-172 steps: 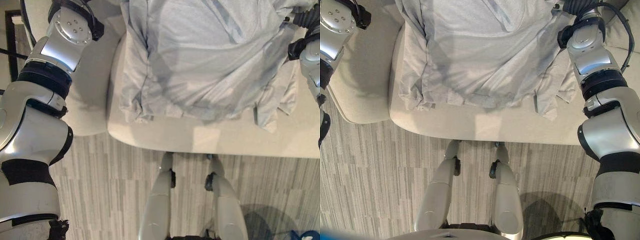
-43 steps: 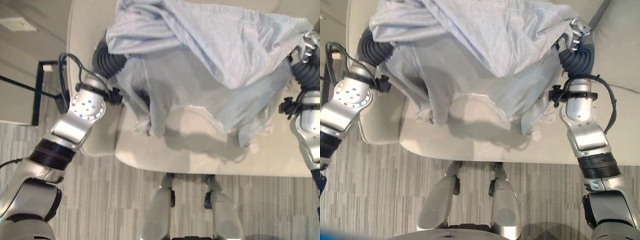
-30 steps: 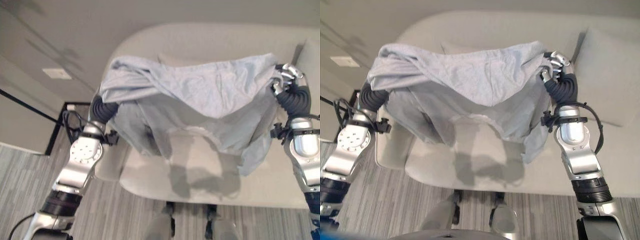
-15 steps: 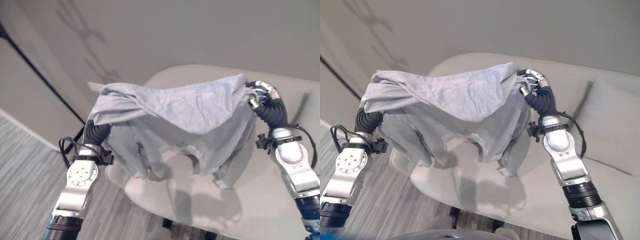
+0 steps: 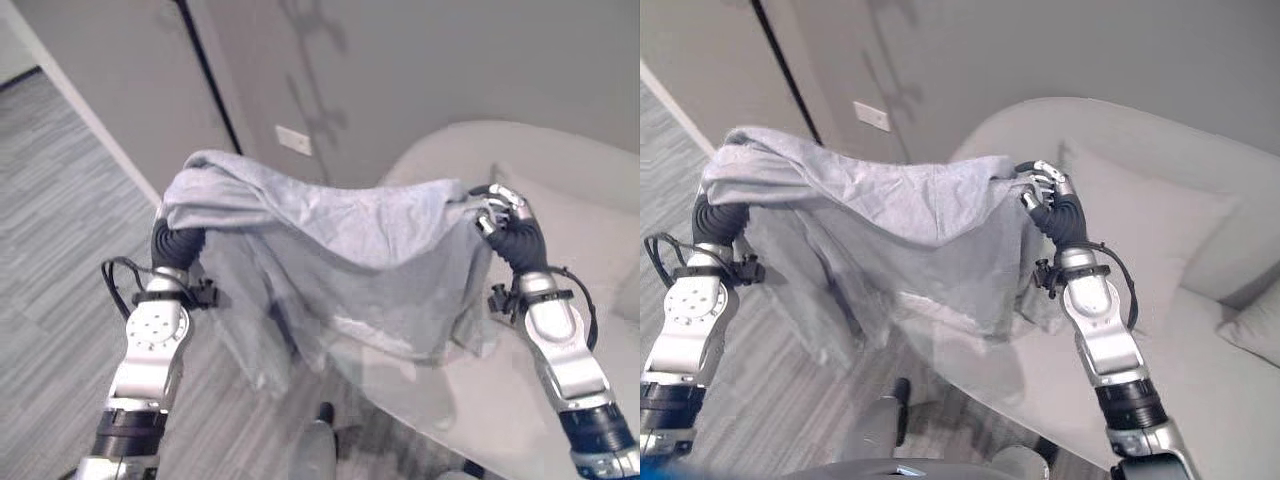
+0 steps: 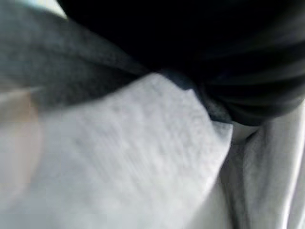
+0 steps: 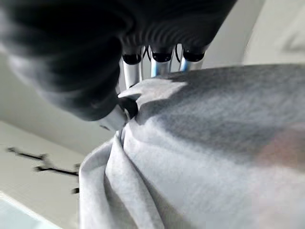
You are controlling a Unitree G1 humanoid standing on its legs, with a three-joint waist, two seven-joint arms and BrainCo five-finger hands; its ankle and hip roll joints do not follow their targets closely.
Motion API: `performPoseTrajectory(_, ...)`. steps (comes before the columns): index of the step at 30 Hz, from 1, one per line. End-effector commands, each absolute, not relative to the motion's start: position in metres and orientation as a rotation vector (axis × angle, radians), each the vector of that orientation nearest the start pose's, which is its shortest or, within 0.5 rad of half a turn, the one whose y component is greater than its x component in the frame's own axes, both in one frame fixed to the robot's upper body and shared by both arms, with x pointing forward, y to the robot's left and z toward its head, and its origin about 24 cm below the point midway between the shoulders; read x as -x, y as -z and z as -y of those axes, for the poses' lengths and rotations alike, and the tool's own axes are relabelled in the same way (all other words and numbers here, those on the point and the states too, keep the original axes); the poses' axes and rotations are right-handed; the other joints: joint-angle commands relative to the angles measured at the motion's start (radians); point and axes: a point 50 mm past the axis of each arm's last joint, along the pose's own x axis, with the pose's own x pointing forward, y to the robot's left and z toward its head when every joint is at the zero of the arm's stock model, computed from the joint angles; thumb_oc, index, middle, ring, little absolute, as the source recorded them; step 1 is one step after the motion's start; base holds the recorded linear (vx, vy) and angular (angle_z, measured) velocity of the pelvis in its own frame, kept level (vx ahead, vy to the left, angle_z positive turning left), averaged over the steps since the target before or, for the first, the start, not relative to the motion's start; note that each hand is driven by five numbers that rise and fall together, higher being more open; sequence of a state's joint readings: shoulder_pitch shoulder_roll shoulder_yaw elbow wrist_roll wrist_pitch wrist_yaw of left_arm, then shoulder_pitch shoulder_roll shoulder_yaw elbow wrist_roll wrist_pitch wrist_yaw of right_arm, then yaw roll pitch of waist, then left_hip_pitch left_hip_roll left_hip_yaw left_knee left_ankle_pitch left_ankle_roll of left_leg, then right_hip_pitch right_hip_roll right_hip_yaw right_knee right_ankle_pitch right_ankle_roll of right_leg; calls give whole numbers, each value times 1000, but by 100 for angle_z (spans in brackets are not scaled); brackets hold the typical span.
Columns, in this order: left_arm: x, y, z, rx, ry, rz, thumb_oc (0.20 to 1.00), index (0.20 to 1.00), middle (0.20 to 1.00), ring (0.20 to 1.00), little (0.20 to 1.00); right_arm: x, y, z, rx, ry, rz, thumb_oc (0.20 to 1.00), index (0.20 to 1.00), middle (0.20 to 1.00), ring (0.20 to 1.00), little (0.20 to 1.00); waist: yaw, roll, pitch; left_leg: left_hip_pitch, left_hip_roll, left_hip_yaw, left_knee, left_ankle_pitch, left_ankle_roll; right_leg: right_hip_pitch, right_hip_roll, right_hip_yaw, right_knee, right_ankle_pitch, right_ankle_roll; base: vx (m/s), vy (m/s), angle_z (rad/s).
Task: Hang the clothes on the sofa on the clothes rack.
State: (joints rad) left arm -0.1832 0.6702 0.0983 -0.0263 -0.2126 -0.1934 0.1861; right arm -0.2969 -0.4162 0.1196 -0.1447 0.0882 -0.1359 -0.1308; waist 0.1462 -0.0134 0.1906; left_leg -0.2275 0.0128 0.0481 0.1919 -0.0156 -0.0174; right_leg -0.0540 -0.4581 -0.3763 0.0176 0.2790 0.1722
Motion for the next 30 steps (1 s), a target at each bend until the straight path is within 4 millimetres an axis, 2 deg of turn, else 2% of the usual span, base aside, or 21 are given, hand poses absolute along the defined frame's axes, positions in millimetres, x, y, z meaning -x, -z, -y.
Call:
performPoseTrajectory(1, -262, -192, -264, -477, -180, 590, 200, 200, 200, 200, 200, -295, -196, 171, 358, -54, 671, 200, 200, 200, 200, 200, 7, 14, -104, 175, 25, -48, -272, 24, -77, 6, 120, 7, 52, -191, 55, -70, 161, -12)
performPoseTrajectory(2, -262, -192, -264, -477, -180, 591, 200, 200, 200, 200, 200, -295, -197, 171, 358, -53, 672, 200, 200, 200, 200, 200, 8, 13, -104, 173, 24, -48, -273, 28, -76, 2, 118, 8, 54, -190, 54, -115, 171, -3)
performPoseTrajectory(3, -265, -194, -262, -478, -171, 595, 200, 200, 200, 200, 200, -295, -196, 166, 359, -80, 673, 200, 200, 200, 200, 200, 13, 6, -103, 165, 7, -42, -270, 38, -62, 7, 203, 22, 89, -260, 26, -100, 128, -20)
performPoseTrajectory(4, -267, -193, -261, -477, -168, 587, 200, 200, 200, 200, 200, -295, -194, 164, 361, -94, 669, 200, 200, 200, 200, 200, 16, 3, -100, 162, -5, -40, -264, 43, -54, 7, 259, 28, 114, -300, 7, -100, 127, -31)
performPoseTrajectory(5, -267, -193, -261, -476, -168, 589, 200, 200, 200, 200, 200, -295, -194, 164, 362, -93, 670, 200, 200, 200, 200, 200, 17, 3, -101, 159, -5, -40, -265, 47, -53, 3, 259, 29, 115, -298, 5, -52, 64, -31)
performPoseTrajectory(7, -268, -191, -259, -474, -169, 583, 200, 200, 200, 200, 200, -295, -189, 165, 361, -97, 650, 200, 200, 200, 200, 200, 21, -7, -97, 160, -25, -32, -252, 50, -44, 9, 349, 56, 119, -344, -20, -16, 38, -20)
performPoseTrajectory(8, -268, -192, -258, -474, -164, 589, 200, 200, 200, 200, 200, -294, -187, 167, 368, -90, 641, 200, 200, 200, 200, 200, 22, -21, -95, 171, -50, -39, -248, 48, -42, 48, 393, 104, 53, -351, -46, 0, 0, 0)
performPoseTrajectory(11, -267, -192, -257, -466, -166, 601, 200, 200, 200, 200, 200, -294, -189, 167, 358, -92, 652, 200, 200, 200, 200, 200, 24, -20, -99, 148, -60, -41, -228, 48, -46, 91, 406, 139, -47, -311, -35, -1, -9, 20)
performPoseTrajectory(12, -267, -186, -254, -432, -157, 584, 200, 200, 200, 200, 200, -293, -187, 171, 353, -92, 641, 200, 200, 200, 200, 200, 20, -10, -99, 124, -60, -57, -157, 25, -42, 116, 410, 151, -100, -276, -29, -2, -25, 6)
performPoseTrajectory(14, -268, -185, -252, -422, -150, 583, 200, 200, 200, 200, 200, -293, -186, 173, 357, -87, 636, 200, 200, 200, 200, 200, 15, -6, -96, 104, -60, -65, -123, 18, -46, 123, 406, 143, -104, -277, -27, -9, 0, 14)
performPoseTrajectory(15, -269, -184, -249, -409, -135, 585, 200, 200, 200, 200, 200, -292, -187, 176, 365, -80, 633, 200, 200, 200, 200, 200, 4, 3, -90, 78, -46, -63, -95, 21, -59, 130, 399, 135, -105, -281, -25, -15, 51, 34)
performPoseTrajectory(18, -269, -184, -247, -400, -129, 587, 200, 200, 200, 200, 200, -292, -187, 177, 366, -83, 633, 200, 200, 200, 200, 200, -7, 7, -95, 56, -26, -63, -93, 28, -67, 128, 389, 129, -105, -278, -20, 2, 81, 36)
performPoseTrajectory(21, -270, -190, -246, -403, -127, 604, 200, 200, 200, 200, 200, -293, -191, 175, 360, -92, 641, 200, 200, 200, 200, 200, -19, -5, -95, 14, 52, -87, -130, 63, -87, 108, 357, 132, -105, -277, -6, 8, 127, 6)
performPoseTrajectory(22, -270, -190, -246, -403, -127, 604, 200, 200, 200, 200, 200, -293, -191, 175, 360, -92, 642, 200, 200, 200, 200, 200, -19, -5, -96, 14, 53, -88, -133, 65, -88, 107, 358, 132, -105, -277, -7, 16, 110, 8)
performPoseTrajectory(24, -270, -194, -246, -402, -131, 619, 200, 200, 200, 200, 200, -293, -195, 177, 358, -76, 657, 200, 200, 200, 200, 200, -22, -8, -95, 2, 109, -98, -162, 81, -100, 105, 343, 131, -102, -290, 4, 53, 189, 16)
performPoseTrajectory(25, -271, -197, -245, -388, -132, 635, 200, 200, 200, 200, 200, -292, -198, 179, 360, -58, 670, 200, 200, 200, 200, 200, -26, 2, -98, 20, 160, -111, -221, 103, -118, 111, 338, 136, -97, -305, 13, 65, 189, 17)
performPoseTrajectory(26, -271, -197, -245, -387, -132, 635, 200, 200, 200, 200, 200, -292, -198, 179, 361, -57, 670, 200, 200, 200, 200, 200, -25, 5, -97, 27, 163, -111, -231, 108, -120, 112, 341, 137, -95, -306, 11, 122, 342, 13)
performPoseTrajectory(27, -273, -198, -243, -377, -128, 641, 200, 200, 200, 200, 200, -292, -201, 183, 370, -36, 681, 200, 200, 200, 200, 200, -30, 19, -100, 31, 190, -118, -256, 123, -141, 127, 332, 137, -89, -324, 19, 72, 199, 4)
performPoseTrajectory(28, -273, -198, -243, -376, -128, 641, 200, 200, 200, 200, 200, -292, -201, 183, 371, -36, 681, 200, 200, 200, 200, 200, -30, 21, -99, 33, 191, -119, -259, 124, -143, 128, 333, 137, -88, -324, 18, 170, 433, 8)
performPoseTrajectory(29, -275, -198, -239, -371, -115, 643, 200, 200, 200, 200, 200, -291, -202, 186, 384, -20, 684, 200, 200, 200, 200, 200, -35, 44, -111, 55, 207, -120, -270, 132, -170, 146, 320, 131, -84, -322, 31, 139, 356, 10)
performPoseTrajectory(30, -277, -201, -237, -375, -105, 653, 200, 200, 200, 200, 200, -290, -202, 187, 384, -11, 685, 200, 200, 200, 200, 200, -35, 53, -115, 60, 202, -128, -267, 135, -180, 147, 306, 128, -78, -318, 36, 140, 359, -13)
